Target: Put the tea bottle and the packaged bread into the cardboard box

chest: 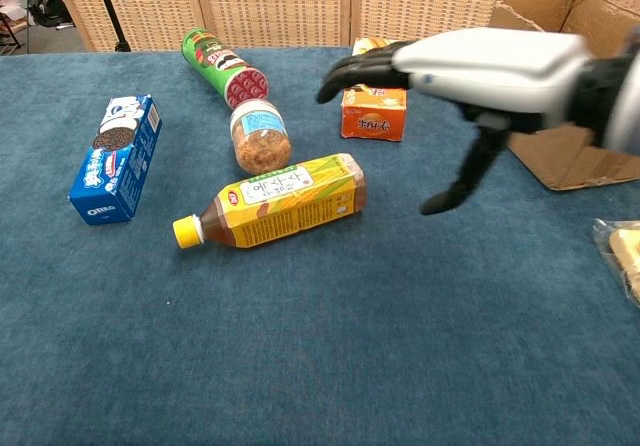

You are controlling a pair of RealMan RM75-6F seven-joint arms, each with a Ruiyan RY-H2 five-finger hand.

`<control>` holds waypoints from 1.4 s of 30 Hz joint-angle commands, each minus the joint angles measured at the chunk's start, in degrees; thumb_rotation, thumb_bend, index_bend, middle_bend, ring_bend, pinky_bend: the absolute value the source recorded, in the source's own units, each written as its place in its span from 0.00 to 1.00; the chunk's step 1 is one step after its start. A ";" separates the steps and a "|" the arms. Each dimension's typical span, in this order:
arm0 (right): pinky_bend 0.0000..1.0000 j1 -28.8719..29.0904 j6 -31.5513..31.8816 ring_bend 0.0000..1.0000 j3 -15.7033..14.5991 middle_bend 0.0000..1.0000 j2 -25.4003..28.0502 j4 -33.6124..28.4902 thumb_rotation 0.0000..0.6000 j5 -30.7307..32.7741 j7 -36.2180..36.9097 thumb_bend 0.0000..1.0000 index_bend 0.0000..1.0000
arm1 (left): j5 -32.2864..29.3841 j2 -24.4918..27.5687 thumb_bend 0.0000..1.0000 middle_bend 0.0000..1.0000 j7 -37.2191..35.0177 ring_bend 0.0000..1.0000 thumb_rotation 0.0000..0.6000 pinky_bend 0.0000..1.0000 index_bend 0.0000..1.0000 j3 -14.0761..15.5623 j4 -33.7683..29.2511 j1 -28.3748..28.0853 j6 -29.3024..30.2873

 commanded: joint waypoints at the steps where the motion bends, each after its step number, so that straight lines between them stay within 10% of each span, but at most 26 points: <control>1: 0.03 4.34 -3.41 0.00 2.65 0.08 -6.79 4.71 1.00 7.57 -7.00 0.00 0.12 | -1.65 -0.17 0.00 0.00 -0.05 0.00 1.00 0.00 0.00 -0.45 0.42 -0.67 -1.76; 24: 0.05 13.32 -0.33 0.01 1.12 0.16 -22.92 17.79 1.00 28.51 -23.98 0.00 0.20 | -5.71 0.32 0.00 0.00 -1.90 0.00 1.00 0.00 0.00 -1.92 1.37 -1.96 -5.14; 30: 0.11 13.51 0.73 0.20 0.33 0.34 -23.32 19.53 1.00 28.40 -22.89 0.01 0.36 | -6.06 0.23 0.00 0.00 -1.89 0.00 1.00 0.00 0.00 -2.02 1.53 -2.14 -5.51; 42: 0.40 11.72 3.71 0.46 -1.34 0.60 -22.47 19.87 1.00 19.71 -10.44 0.50 0.60 | -6.69 -0.03 0.00 0.00 -1.40 0.00 1.00 0.00 0.00 -2.02 1.62 -2.35 -6.05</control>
